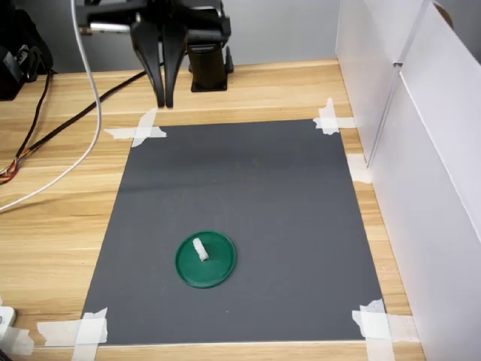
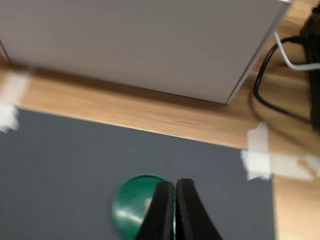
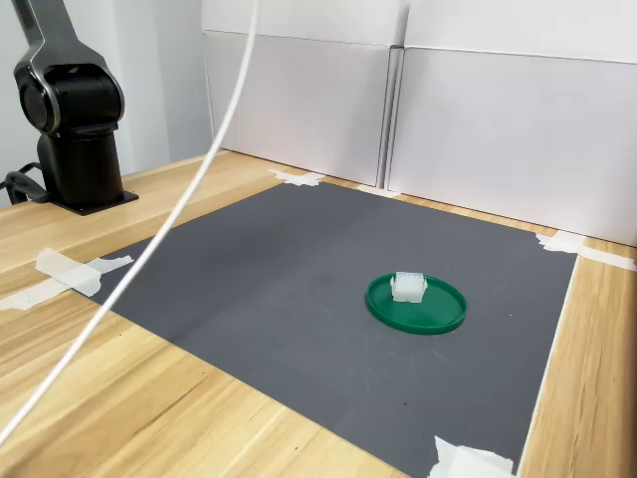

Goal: Grasp a white terminal and put it in the green lid.

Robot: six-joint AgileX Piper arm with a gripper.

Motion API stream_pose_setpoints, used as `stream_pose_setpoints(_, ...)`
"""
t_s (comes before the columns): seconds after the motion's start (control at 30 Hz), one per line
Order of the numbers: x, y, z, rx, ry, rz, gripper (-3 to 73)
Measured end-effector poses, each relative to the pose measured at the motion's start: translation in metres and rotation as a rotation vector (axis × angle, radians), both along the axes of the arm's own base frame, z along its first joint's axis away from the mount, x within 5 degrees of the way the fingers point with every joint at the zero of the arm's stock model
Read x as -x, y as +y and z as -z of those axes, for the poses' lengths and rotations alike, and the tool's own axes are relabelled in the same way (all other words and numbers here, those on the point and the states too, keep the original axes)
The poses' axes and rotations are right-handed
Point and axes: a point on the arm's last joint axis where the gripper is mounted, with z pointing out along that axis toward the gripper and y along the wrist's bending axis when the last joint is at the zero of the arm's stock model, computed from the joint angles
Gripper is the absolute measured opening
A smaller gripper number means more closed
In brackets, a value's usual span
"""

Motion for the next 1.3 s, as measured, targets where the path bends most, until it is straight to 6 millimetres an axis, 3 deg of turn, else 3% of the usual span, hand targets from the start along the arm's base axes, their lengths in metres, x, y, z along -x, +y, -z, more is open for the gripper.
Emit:
stream_pose_setpoints(0.13, 0.039, -0.002, -0.001, -0.123, -0.046, 0.042, -1.9)
stream_pose_setpoints(0.3, 0.083, -0.005, 0.005, -0.149, -0.114, 0.049, -1.9)
stream_pose_setpoints(0.53, 0.133, -0.008, 0.037, -0.178, -0.169, 0.058, -1.9)
stream_pose_setpoints(0.93, 0.177, -0.01, 0.123, -0.192, -0.072, 0.067, -2.1)
stream_pose_setpoints(1.07, 0.186, -0.012, 0.137, -0.148, -0.03, 0.07, -2.1)
stream_pose_setpoints(1.3, 0.192, -0.016, 0.139, -0.053, -0.058, 0.086, -2.1)
